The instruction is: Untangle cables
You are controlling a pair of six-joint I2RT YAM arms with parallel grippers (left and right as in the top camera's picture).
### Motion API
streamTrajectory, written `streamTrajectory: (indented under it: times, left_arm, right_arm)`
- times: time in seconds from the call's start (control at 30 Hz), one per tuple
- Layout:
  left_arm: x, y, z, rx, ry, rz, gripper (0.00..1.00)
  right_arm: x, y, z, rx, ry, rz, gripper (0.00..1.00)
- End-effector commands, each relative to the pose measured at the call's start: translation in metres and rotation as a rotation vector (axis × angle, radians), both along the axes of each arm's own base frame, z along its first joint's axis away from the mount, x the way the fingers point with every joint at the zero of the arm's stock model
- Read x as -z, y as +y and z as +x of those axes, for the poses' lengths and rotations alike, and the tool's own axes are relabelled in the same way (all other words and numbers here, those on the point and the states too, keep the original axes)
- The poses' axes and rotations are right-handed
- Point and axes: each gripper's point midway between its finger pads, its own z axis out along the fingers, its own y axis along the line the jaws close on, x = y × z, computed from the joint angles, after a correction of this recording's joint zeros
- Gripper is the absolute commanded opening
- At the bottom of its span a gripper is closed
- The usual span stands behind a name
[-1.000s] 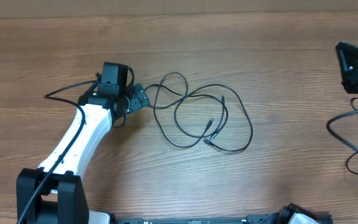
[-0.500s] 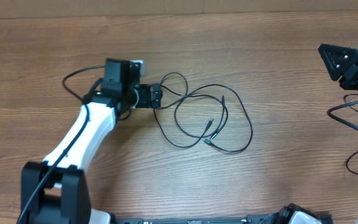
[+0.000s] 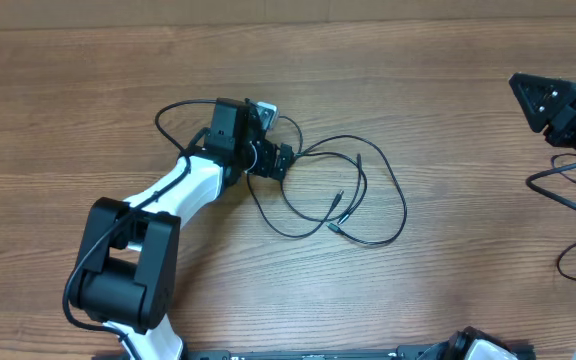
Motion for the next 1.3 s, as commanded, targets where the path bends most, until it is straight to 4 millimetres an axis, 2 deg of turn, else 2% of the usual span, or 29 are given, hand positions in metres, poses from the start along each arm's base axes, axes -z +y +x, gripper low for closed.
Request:
streamTrajectory:
  times: [0.0, 0.1, 0.27, 0.43, 0.57, 0.8, 0.87, 1.0, 1.27]
  left_arm:
    - [0.005, 0.005, 0.005, 0.001, -0.024, 0.045, 0.98]
    - [0.007, 0.013, 0.008, -0.027, -0.032, 0.082, 0.98]
    - [0.007, 0.012, 0.008, -0.024, -0.029, 0.078, 1.0]
    - [0.033, 0.014, 0.0, -0.037, 0.044, 0.09, 0.96]
    - [0.046, 0.013, -0.004, -0.046, 0.083, 0.082, 0.95]
    - [0.044, 0.012, 0.001, -0.052, 0.063, 0.075, 0.96]
    - [0.043, 0.012, 0.002, -0.052, 0.057, 0.073, 0.92]
    - [0.043, 0.012, 0.002, -0.05, 0.055, 0.074, 0.75]
    - [0.046, 0.022, 0.005, -0.084, 0.047, 0.127, 0.72]
  right_arm:
    - [-0.01, 0.002, -0.001, -0.01, -0.029, -0.015, 0.48]
    - [-0.01, 0.001, -0.001, -0.007, -0.028, -0.016, 0.48]
    - [-0.01, 0.001, -0.001, -0.007, -0.028, -0.016, 0.48]
    - [-0.008, 0.002, -0.002, -0.007, -0.019, -0.011, 0.48]
    - [-0.008, 0.002, -0.002, -0.008, -0.015, -0.009, 0.48]
    - [-0.008, 0.002, -0.002, -0.007, -0.015, -0.009, 0.48]
    - [-0.008, 0.002, -0.002, -0.007, -0.014, -0.009, 0.47]
    - [-0.007, 0.002, -0.002, -0.007, -0.014, -0.008, 0.44]
    - [-0.005, 0.003, -0.003, -0.008, -0.001, -0.001, 0.35]
